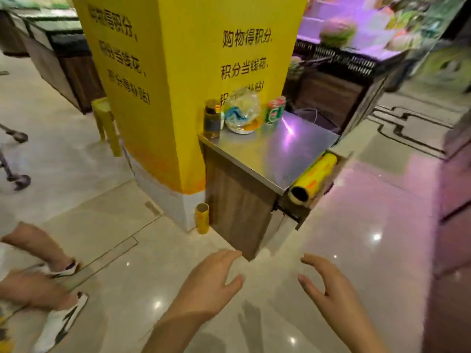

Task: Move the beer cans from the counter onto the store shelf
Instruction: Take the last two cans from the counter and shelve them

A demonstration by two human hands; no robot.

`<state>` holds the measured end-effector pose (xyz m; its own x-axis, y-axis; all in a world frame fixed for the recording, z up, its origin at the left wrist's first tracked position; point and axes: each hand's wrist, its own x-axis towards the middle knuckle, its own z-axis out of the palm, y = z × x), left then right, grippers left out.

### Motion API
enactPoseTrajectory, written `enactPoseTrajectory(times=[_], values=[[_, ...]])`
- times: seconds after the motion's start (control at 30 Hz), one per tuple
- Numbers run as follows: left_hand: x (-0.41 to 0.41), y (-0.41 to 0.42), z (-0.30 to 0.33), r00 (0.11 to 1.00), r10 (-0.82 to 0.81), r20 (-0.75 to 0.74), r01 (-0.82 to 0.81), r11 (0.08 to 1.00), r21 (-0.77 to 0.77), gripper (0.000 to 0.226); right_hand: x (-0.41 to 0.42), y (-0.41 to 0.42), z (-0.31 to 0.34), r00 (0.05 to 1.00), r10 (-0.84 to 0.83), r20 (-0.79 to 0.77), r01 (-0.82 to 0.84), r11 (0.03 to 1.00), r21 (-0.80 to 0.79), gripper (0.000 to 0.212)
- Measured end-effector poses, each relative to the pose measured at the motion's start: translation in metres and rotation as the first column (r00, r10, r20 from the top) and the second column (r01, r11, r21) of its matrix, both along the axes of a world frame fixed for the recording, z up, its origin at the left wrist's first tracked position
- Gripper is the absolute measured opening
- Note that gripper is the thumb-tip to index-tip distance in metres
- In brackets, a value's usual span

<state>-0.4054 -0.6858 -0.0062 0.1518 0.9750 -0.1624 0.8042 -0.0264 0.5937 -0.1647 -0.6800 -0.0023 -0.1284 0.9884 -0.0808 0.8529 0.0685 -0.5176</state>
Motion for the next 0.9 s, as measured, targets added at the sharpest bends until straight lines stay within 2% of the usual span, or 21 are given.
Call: enactPoseTrajectory(times=[0.1,0.27,0.47,0.57,0.77,0.9], values=[[0.037,0.028,-0.004,1.000,-0.031,-0.003,0.031,0.999,-0.044,0.053,0.034,0.024,-0.004,1.000,-0.018,-0.002,0.018,0.999,-0.031,0.035],[0.053,0.091,-0.005,1.000,0.027,0.004,-0.027,0.999,-0.036,0.052,0.053,0.092,-0.003,0.998,0.026,-0.050,-0.028,0.999,-0.038,0.038],[0.051,0.200,-0.020,0.993,0.114,0.010,-0.114,0.993,-0.016,0.051,0.057,0.216,-0.002,0.992,0.123,-0.040,-0.123,0.992,0.012,0.039],[0.054,0.263,-0.026,0.986,0.163,0.046,-0.161,0.986,-0.034,0.051,0.068,0.284,0.001,0.979,0.194,-0.057,-0.193,0.981,0.015,0.028],[0.089,0.389,-0.024,0.985,0.141,0.098,-0.137,0.990,-0.044,0.041,0.110,0.402,-0.004,0.996,0.048,-0.075,-0.049,0.999,0.000,0.033],[0.121,0.464,-0.007,0.994,0.051,0.096,-0.051,0.999,-0.001,0.046,0.135,0.463,-0.009,0.990,0.028,-0.142,-0.039,0.997,-0.069,0.032]])
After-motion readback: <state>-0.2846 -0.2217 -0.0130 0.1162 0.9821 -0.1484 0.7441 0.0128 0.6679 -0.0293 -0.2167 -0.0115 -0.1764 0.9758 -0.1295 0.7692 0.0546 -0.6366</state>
